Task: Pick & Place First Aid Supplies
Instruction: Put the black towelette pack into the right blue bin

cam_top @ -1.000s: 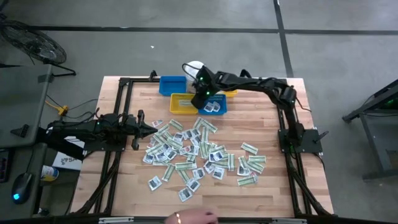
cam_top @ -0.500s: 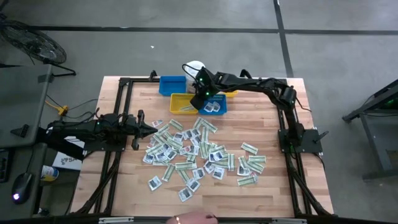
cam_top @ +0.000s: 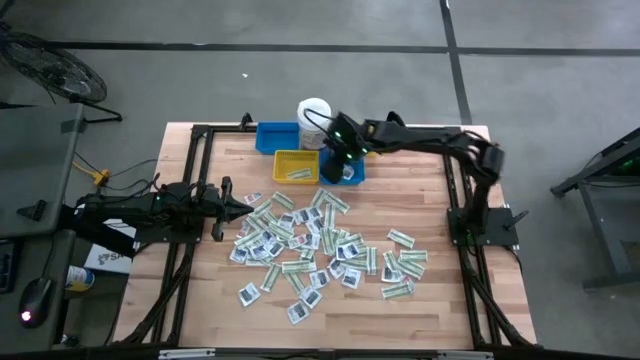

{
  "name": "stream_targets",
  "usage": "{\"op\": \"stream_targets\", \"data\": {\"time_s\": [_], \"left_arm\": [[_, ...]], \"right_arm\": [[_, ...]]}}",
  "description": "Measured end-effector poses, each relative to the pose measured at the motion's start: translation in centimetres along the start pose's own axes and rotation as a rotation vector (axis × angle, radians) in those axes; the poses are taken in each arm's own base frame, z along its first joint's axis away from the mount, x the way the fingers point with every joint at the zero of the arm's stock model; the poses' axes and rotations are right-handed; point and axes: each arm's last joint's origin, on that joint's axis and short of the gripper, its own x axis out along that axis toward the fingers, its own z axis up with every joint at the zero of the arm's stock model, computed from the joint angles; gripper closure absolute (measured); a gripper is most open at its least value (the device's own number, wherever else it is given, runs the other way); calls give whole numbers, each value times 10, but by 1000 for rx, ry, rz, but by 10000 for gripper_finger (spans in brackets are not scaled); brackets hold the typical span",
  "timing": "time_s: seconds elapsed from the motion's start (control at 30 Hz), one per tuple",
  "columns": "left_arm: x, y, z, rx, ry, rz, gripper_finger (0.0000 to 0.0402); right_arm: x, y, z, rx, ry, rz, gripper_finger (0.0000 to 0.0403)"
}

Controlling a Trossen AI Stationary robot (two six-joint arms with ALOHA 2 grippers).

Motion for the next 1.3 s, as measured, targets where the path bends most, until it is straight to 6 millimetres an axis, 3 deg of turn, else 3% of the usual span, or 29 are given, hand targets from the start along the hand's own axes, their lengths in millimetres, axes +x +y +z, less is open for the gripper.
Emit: {"op": "stream_targets", "data": {"time_s": [0.33,0.47,0.63,0.87,1.07,1.3], "left_arm": [[0,0,0,0,0,0,394],[0,0,0,0,0,0,394],[0,0,0,0,0,0,394],[0,0,0,0,0,0,394],[0,0,0,0,0,0,394],[0,0,0,0,0,0,394]], "right_arm": [[-47,17,-124,207,98,-1,263],[-54,18,-168,316,168,-9,273],[-55,24,-208,401,279,7,271],[-52,46,-235,385,447,80,258],[-54,71,-237,82,491,187,252],[-35,97,-240,-193,563,227,261]]}}
